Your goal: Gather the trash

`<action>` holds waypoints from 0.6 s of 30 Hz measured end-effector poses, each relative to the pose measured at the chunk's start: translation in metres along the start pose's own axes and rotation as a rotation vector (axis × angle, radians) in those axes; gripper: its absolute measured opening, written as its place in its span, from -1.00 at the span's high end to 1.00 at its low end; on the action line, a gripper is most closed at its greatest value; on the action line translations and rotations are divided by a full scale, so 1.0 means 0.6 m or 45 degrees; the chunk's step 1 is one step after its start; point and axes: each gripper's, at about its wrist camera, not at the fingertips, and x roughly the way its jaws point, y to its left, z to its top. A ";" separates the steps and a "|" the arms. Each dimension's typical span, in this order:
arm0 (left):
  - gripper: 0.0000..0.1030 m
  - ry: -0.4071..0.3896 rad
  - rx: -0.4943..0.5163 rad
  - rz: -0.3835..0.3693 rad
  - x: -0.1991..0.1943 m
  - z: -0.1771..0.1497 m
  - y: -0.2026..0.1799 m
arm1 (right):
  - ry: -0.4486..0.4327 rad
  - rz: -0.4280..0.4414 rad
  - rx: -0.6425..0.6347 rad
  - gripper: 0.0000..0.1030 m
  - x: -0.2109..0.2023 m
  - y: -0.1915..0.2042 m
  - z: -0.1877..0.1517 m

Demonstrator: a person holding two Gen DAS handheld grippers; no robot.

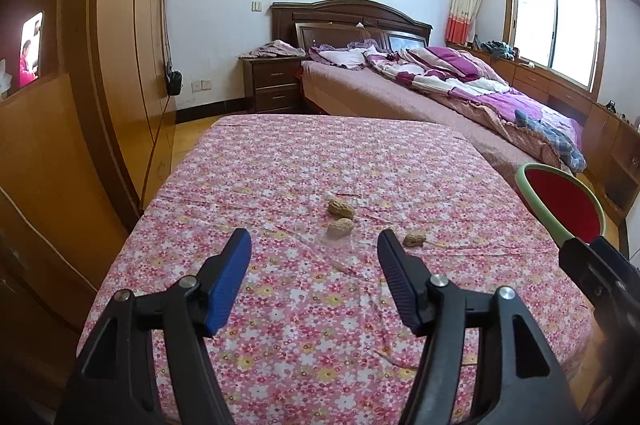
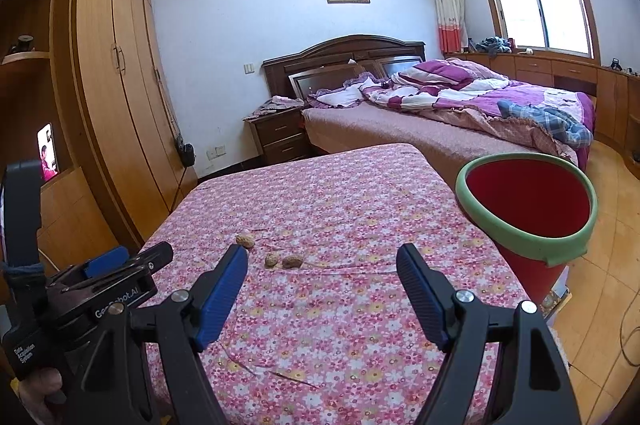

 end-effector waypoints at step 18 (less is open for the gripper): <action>-0.28 -0.012 0.003 -0.003 -0.004 0.000 -0.001 | 0.003 -0.003 0.008 -0.54 -0.001 -0.001 -0.001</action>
